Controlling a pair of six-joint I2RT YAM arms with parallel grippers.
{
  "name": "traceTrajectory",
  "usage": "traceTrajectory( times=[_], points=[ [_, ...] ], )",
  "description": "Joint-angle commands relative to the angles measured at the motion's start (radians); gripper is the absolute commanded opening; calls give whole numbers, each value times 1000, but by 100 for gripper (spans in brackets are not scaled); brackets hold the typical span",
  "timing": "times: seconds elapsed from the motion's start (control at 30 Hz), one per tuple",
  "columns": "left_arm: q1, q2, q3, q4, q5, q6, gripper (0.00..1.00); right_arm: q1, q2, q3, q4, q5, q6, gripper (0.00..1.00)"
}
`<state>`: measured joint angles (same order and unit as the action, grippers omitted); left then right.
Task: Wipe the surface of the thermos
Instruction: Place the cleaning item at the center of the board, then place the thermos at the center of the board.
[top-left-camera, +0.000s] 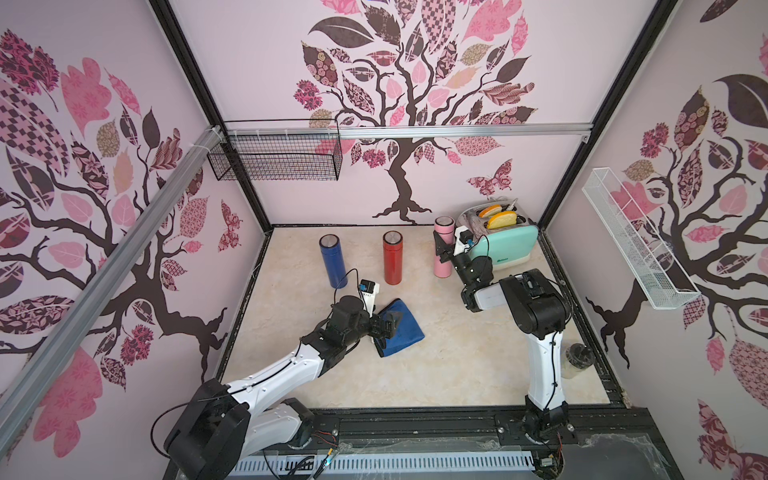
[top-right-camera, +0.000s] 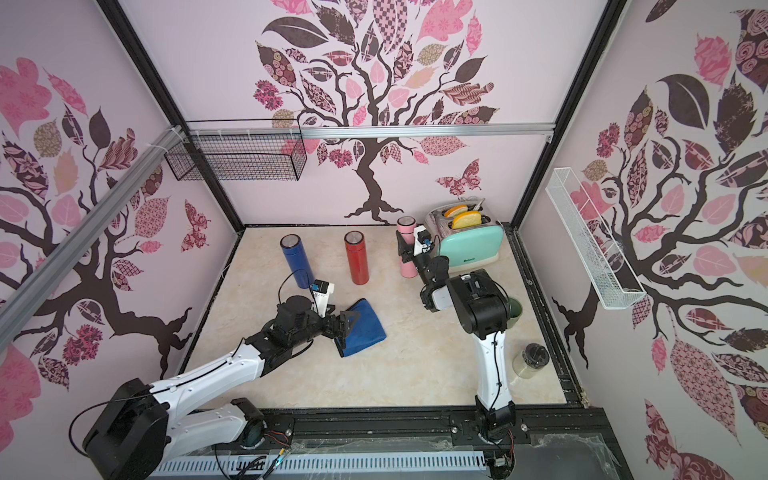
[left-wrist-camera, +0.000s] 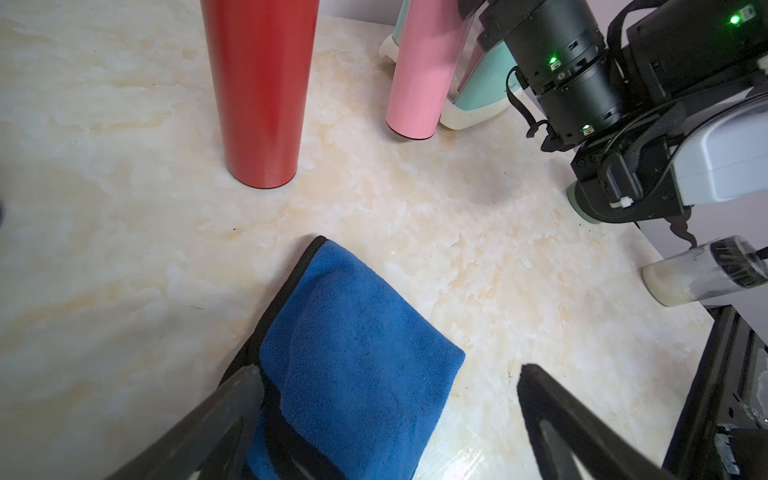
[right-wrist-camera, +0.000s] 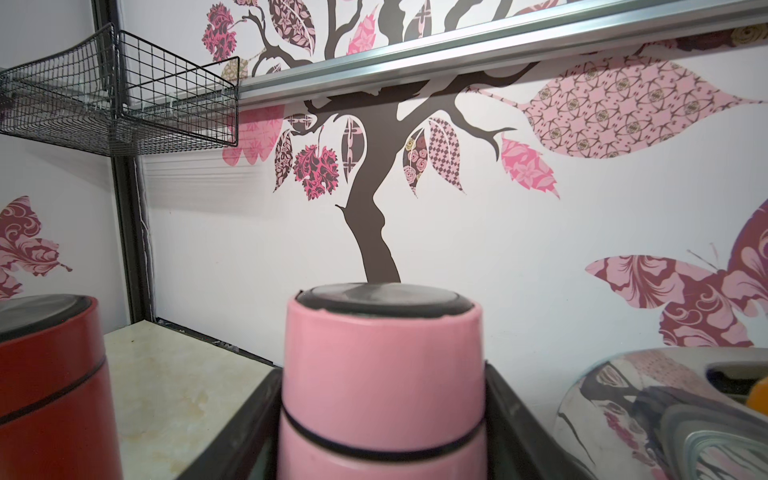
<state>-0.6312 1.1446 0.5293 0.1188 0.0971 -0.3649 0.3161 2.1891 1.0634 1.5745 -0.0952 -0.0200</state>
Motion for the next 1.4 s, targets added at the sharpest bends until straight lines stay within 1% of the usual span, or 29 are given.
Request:
traceTrajectory(
  times=[0.0,0.2,0.43,0.7,0.73,0.8,0.9,1.23,1.37],
  points=[
    [-4,-21,3,-30,-15,14,98,-10,7,58,159,28,0,0],
    [-4,-33,15,-36,-22,17,98,-15,32,79,159,40,8,0],
    [-4,-27,51,-36,-17,30,98,-16,31,43,159,40,10,0],
    [-5,-20,58,-34,-11,30,98,-15,17,-9,159,41,13,1],
    [-6,-19,58,-34,-11,29,98,-17,13,-17,159,41,15,5],
    [-5,-17,60,-30,-8,29,98,-15,5,-40,159,47,20,18],
    [-5,-13,64,-27,-4,29,98,-15,-6,-68,159,54,31,29],
    [-9,-12,60,-24,0,27,98,-16,-47,-151,158,65,56,37],
    [-10,-17,55,-21,2,27,98,-16,-58,-179,158,66,66,42]
  ],
)
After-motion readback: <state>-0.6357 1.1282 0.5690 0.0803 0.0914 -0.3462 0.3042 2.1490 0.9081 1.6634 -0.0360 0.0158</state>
